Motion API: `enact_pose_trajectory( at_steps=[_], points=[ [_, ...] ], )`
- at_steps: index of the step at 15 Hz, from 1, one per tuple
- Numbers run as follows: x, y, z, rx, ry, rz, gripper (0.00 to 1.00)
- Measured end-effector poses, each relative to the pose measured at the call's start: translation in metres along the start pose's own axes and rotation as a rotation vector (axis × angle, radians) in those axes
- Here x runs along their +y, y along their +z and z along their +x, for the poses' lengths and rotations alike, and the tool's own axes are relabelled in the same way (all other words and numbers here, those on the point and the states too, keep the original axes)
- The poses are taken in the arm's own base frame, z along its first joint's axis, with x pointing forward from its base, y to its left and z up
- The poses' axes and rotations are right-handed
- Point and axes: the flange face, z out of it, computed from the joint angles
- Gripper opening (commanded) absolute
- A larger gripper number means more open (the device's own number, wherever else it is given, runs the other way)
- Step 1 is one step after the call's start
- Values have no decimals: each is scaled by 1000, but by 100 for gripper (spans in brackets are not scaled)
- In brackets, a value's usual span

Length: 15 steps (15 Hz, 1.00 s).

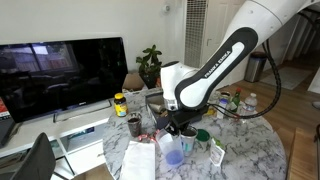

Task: Pick up the clear cup and silver cup together from the blue box and put them on the table, pick up the silver cup and put it in the clear cup, pick up the white packet with a green lid and put it in the silver cup

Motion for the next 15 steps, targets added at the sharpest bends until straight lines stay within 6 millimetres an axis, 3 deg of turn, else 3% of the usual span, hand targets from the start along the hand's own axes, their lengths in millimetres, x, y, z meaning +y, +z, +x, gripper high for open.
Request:
enact_pose_trajectory(
  at_steps=[1, 10, 15],
  points=[
    [0, -1, 1, 3, 0, 1, 35],
    [-5, -7, -2, 20, -12, -7, 99],
    [-6, -25, -2, 39, -9, 3, 100]
  ],
)
